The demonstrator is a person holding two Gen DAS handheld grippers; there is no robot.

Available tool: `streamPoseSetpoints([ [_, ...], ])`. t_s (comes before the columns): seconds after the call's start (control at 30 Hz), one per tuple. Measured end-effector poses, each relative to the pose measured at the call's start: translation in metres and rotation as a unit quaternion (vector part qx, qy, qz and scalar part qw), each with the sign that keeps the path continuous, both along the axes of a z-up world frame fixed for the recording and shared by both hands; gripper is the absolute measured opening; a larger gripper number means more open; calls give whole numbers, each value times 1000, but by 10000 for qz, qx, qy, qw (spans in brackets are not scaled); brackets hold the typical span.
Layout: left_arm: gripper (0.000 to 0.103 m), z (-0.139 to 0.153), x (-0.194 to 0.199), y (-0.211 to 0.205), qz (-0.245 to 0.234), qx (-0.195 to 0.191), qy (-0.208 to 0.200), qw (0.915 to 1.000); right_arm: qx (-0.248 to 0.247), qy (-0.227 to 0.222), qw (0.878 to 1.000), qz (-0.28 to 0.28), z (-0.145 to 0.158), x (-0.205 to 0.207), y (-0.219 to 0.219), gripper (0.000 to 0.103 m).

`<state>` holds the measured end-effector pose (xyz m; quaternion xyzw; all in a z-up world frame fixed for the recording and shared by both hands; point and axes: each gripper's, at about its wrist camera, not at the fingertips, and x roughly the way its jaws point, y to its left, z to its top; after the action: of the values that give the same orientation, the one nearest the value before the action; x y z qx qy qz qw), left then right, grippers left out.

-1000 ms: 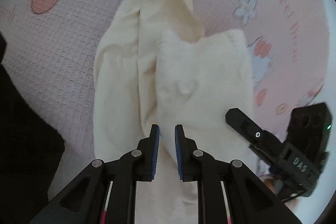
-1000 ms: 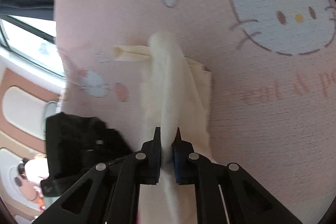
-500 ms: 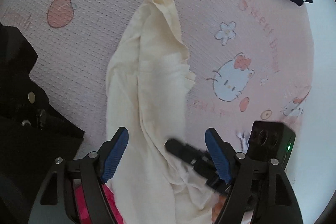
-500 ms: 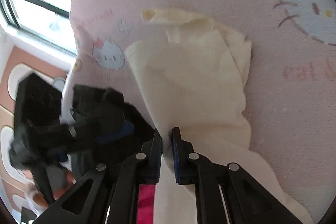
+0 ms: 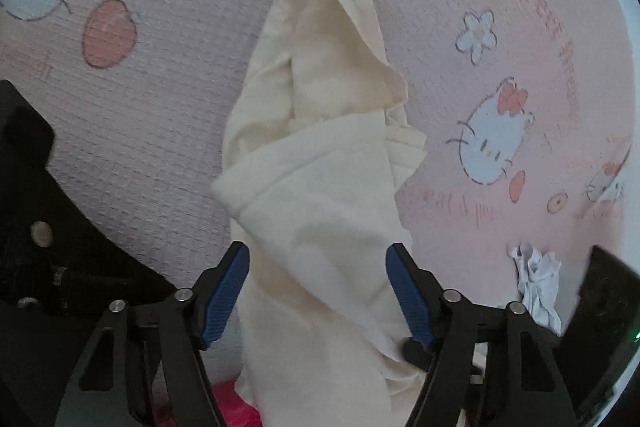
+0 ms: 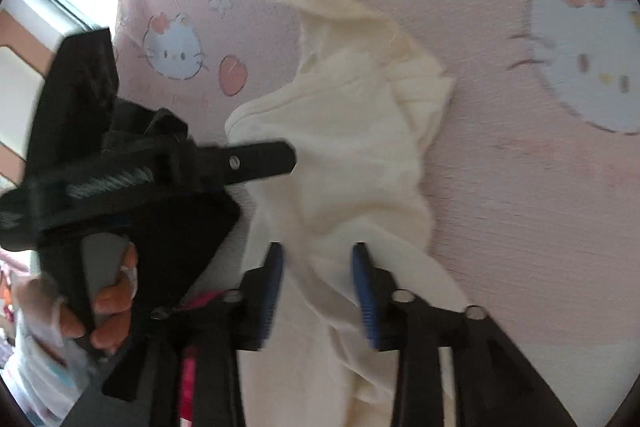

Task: Fold clothes

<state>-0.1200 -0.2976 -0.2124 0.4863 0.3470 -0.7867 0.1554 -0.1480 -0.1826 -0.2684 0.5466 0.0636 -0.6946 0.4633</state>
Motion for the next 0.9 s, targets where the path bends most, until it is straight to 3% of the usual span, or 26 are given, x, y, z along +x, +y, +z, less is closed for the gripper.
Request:
streamPoseSetpoints([
  [0.07, 43, -6, 1, -1, 5, 104, -10, 9999, 216, 289, 9992, -198, 6, -2, 12, 55],
  [0.17, 25, -14, 5, -2, 4, 219, 10, 9998, 568, 606, 9958, -397, 8, -1, 16, 58],
  [0.43, 14, -12, 9, 6, -267, -237, -62, 9993, 1281, 738, 9883, -371, 5, -5, 69, 58],
  [0.9, 14, -28, 21, 5, -186, -441, -281, 9985, 1762, 908, 9798, -245, -19, 15, 167, 59],
])
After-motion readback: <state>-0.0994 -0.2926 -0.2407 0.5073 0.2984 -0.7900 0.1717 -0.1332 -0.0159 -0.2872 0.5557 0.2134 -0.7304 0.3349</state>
